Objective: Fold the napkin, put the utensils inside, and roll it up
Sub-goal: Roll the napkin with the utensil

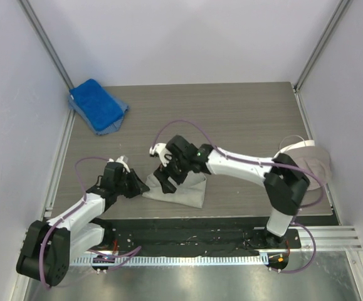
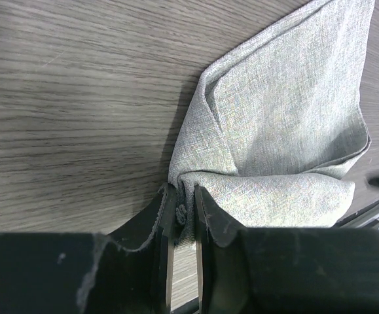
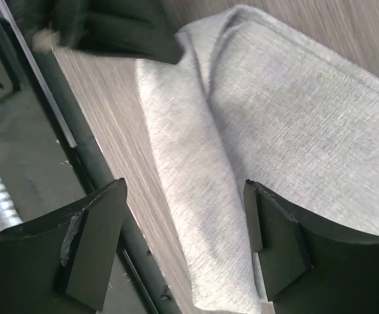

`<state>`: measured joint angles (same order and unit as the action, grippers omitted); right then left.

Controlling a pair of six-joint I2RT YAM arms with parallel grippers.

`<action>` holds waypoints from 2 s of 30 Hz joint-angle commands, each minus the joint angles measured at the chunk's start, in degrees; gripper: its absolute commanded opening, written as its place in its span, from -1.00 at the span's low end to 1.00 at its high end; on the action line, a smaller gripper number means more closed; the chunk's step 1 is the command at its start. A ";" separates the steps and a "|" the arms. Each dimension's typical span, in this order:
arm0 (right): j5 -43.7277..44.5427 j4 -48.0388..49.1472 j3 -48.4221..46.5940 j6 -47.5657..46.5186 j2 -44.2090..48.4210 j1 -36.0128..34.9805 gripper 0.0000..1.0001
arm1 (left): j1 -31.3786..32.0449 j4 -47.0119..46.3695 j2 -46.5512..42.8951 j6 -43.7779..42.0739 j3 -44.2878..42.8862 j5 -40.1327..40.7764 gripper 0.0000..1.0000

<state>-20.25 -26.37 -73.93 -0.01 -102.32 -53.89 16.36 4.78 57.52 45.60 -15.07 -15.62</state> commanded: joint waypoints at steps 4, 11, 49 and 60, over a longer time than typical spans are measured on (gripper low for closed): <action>30.96 17.22 13.28 -8.25 8.63 -12.55 0.64 | -0.36 4.01 0.58 -2.10 -2.33 1.56 -0.60; 30.98 20.13 13.11 -10.01 3.98 -14.23 0.64 | -0.36 4.54 0.93 -2.36 -2.77 1.29 -0.58; -3.37 9.14 12.32 -3.51 -8.77 -5.88 -0.38 | -0.36 9.28 -7.93 -3.42 -4.53 6.03 0.19; -23.52 4.84 7.84 -1.66 -17.55 3.88 -0.42 | -0.36 5.07 -8.74 -2.63 -1.10 4.28 0.25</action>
<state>-40.07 -12.58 -67.42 -1.63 -113.51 -50.15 16.36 12.97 47.09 43.07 -16.88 -11.09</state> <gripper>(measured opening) 0.299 0.627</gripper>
